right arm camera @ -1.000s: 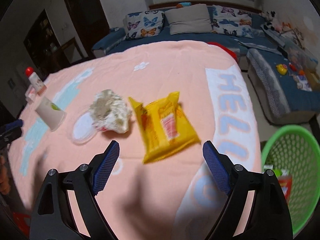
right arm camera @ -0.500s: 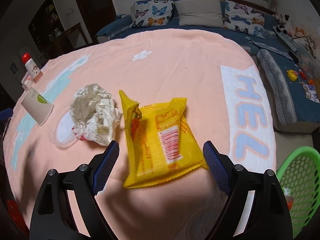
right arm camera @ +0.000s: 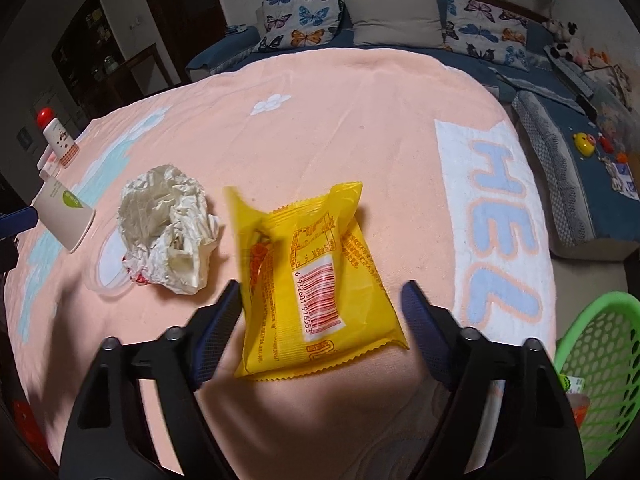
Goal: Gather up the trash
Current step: 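Grasp the yellow snack packet on the table with the right tool, then grasp the crumpled white paper with the left tool while the right tool carries the packet, then drop the yellow packet into the basket with the right tool while the left tool drops the paper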
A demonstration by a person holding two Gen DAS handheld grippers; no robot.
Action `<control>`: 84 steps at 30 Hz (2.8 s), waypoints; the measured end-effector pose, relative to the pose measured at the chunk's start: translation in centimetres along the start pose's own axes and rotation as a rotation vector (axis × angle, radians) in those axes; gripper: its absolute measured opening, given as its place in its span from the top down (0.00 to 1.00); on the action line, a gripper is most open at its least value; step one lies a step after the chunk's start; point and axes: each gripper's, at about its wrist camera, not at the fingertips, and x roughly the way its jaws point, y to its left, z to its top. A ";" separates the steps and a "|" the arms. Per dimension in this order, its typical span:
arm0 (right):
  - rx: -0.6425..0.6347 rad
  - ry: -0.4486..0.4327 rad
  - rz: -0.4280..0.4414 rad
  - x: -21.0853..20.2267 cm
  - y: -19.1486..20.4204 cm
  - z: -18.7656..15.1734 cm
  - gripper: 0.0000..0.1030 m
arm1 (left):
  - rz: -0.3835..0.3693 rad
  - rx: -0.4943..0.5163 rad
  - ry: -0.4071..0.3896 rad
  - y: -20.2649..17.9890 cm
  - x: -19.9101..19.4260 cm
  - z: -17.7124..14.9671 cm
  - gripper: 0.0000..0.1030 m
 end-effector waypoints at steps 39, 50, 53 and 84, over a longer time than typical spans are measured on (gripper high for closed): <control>0.216 -0.151 -0.016 -12.2 -4.7 -6.7 0.51 | -0.054 0.161 0.119 -4.2 9.9 4.6 0.72; 0.309 -0.168 -0.161 -16.6 -10.0 -10.5 0.51 | -0.124 0.193 0.012 -7.5 4.0 4.4 0.75; 0.338 -0.171 -0.204 -17.6 -11.7 -11.3 0.51 | -0.147 0.210 -0.001 -8.9 3.1 4.4 0.75; 0.501 -0.208 -0.245 -22.2 -19.0 -17.9 0.28 | -0.317 0.433 0.086 -29.6 7.7 2.9 0.74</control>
